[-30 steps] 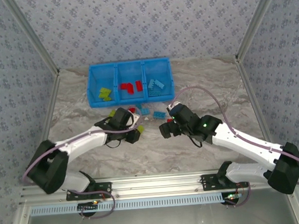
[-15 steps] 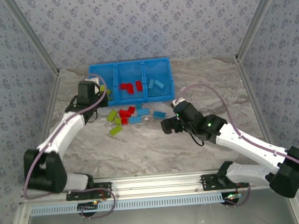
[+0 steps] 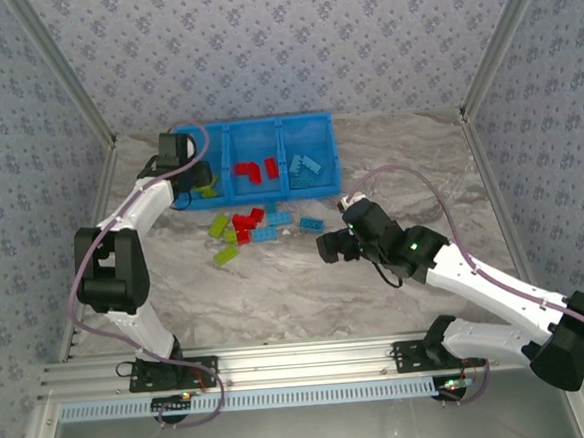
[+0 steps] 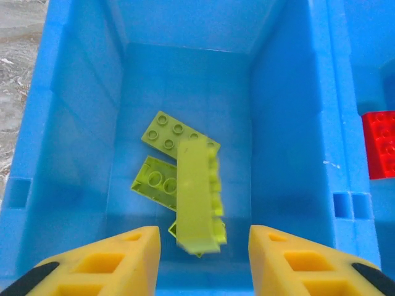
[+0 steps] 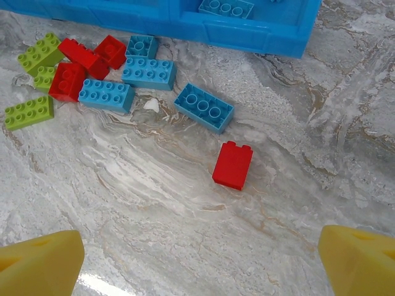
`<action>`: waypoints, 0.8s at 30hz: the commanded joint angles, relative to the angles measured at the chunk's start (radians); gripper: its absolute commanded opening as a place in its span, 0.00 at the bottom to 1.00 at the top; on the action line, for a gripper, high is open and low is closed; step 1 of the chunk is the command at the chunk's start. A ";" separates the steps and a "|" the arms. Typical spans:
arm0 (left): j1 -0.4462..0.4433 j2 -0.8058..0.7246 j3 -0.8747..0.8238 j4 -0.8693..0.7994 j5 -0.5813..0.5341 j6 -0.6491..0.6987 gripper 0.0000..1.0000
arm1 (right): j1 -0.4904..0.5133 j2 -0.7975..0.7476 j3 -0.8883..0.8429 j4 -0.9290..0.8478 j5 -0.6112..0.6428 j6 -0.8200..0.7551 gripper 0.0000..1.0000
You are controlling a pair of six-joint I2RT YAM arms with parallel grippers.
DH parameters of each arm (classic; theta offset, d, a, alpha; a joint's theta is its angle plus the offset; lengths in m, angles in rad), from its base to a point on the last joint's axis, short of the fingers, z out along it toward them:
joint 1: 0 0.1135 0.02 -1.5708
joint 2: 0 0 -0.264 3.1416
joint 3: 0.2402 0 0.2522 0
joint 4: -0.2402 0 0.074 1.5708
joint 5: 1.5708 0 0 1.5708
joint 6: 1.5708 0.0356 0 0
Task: Sort the legos into containers by color
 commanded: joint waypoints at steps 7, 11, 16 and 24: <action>-0.078 -0.377 -0.108 -0.065 0.076 0.009 0.48 | -0.042 0.000 -0.026 -0.007 0.047 0.086 1.00; -0.226 -0.551 -0.180 -0.098 0.087 0.089 0.48 | -0.062 0.046 -0.035 -0.017 0.086 0.121 1.00; -0.440 -0.693 -0.229 -0.194 0.099 0.255 0.49 | -0.074 0.169 -0.030 0.000 0.106 0.135 1.00; -0.651 -0.781 -0.286 -0.404 0.183 0.451 0.59 | -0.075 0.460 0.047 0.056 0.113 0.135 0.90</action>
